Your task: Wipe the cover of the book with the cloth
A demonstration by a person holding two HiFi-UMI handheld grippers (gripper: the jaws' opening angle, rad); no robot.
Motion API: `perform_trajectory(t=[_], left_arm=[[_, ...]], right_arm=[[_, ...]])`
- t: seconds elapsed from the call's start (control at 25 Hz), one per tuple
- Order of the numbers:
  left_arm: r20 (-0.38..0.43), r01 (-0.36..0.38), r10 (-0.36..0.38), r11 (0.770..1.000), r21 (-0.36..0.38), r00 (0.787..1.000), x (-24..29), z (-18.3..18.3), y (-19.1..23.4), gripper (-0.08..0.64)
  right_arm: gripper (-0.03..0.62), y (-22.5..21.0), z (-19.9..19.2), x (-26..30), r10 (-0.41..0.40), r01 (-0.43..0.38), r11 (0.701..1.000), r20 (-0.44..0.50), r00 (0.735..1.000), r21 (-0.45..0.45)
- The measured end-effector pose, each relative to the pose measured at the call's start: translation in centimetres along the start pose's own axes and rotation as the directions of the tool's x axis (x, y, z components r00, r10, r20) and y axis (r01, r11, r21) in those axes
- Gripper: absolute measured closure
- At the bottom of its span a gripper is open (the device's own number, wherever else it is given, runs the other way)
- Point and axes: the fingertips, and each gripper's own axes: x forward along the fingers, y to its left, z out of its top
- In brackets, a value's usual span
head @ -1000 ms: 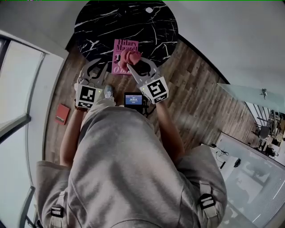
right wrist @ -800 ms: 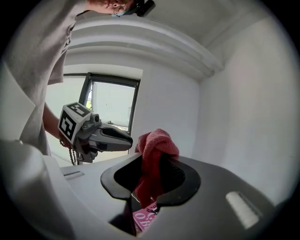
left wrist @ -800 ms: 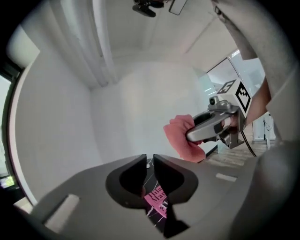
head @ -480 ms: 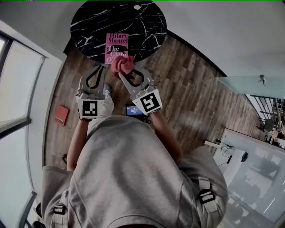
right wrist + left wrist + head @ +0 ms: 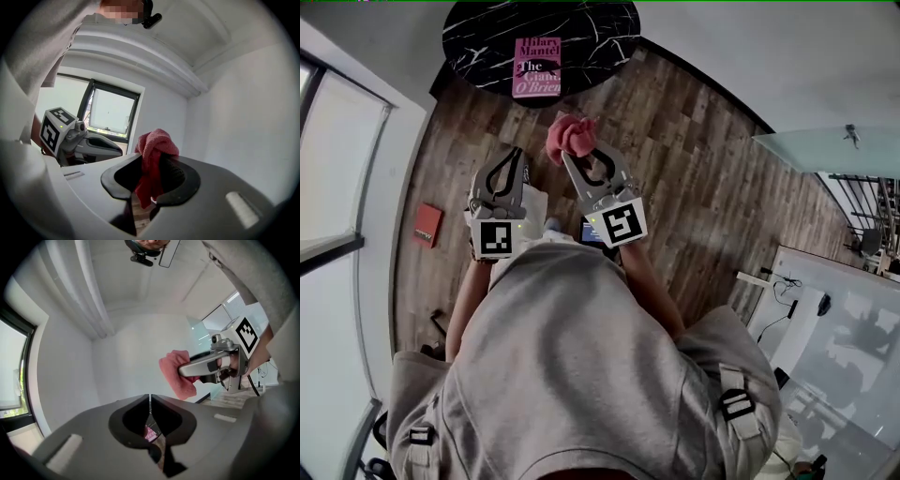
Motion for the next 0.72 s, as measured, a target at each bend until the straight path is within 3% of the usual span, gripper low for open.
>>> perform_trajectory(t=[0.32, 0.48, 0.72], left_arm=[[0.020, 0.015, -0.015, 1.000, 0.021, 1.000, -1.3, 0.7, -0.9, 0.551], [0.025, 0.014, -0.014, 1.000, -0.003, 1.000, -1.5, 0.2, -1.0, 0.551], [0.037, 0.085, -0.085, 0.996, 0.020, 0.996, -0.2, 0.3, -3.3, 0.552]], right_arm=[[0.489, 0.7, -1.3, -3.7, -0.039, 0.038, 0.999, -0.067, 0.997, -0.015], [0.488, 1.1, -1.2, -3.8, -0.048, 0.044, 0.997, -0.070, 0.996, -0.059], [0.488, 0.0, -0.7, -5.7, -0.103, 0.101, 0.994, -0.042, 0.994, -0.047]])
